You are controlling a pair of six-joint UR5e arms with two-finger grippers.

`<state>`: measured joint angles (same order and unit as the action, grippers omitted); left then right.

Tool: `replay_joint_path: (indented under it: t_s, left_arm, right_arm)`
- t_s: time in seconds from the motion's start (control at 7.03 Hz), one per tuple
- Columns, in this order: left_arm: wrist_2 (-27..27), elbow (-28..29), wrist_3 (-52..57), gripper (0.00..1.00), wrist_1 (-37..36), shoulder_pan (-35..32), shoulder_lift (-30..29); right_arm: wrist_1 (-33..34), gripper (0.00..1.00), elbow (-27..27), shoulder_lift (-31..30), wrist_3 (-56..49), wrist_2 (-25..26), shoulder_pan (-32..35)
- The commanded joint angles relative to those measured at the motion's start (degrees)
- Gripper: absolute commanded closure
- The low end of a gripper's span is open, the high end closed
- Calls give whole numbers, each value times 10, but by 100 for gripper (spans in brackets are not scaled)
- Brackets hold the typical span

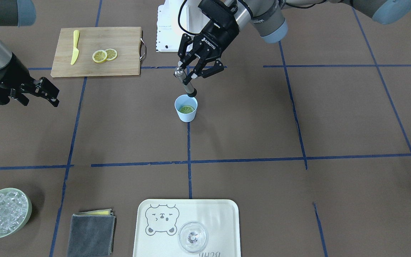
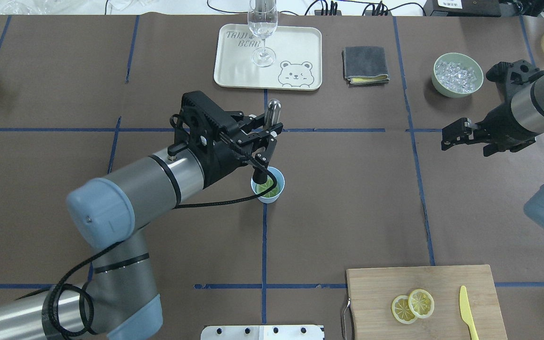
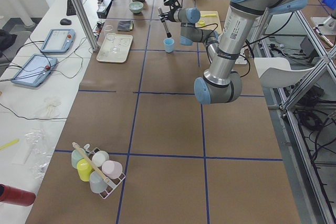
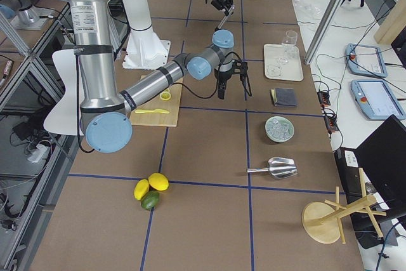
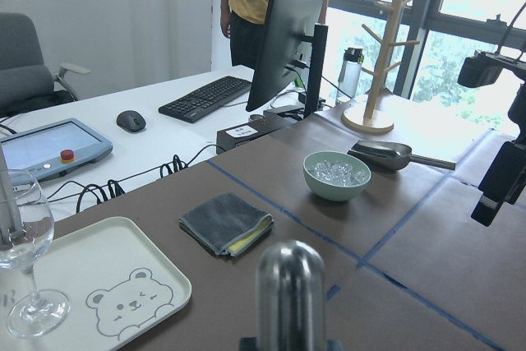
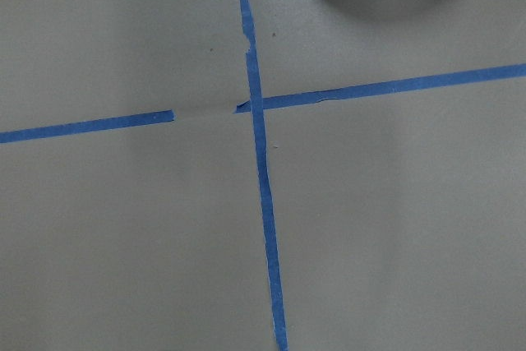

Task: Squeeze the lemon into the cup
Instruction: 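Move the muddler with the left gripper over the blue cup and insert it, then press the muddler down onto the lemon inside the cup with the left gripper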

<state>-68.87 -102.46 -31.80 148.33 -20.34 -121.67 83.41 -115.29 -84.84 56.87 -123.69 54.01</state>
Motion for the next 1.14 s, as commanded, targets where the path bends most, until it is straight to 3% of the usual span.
replay_joint_path:
  t_s: [0.0, 1.0]
  left_arm:
    - [60, 31, -2, 100, 36, 34, -3]
    - [80, 94, -1, 100, 45, 34, -32]
  right_arm:
    - [0, 0, 1, -1, 0, 1, 0]
    - [0, 0, 3, 0, 1, 2, -1]
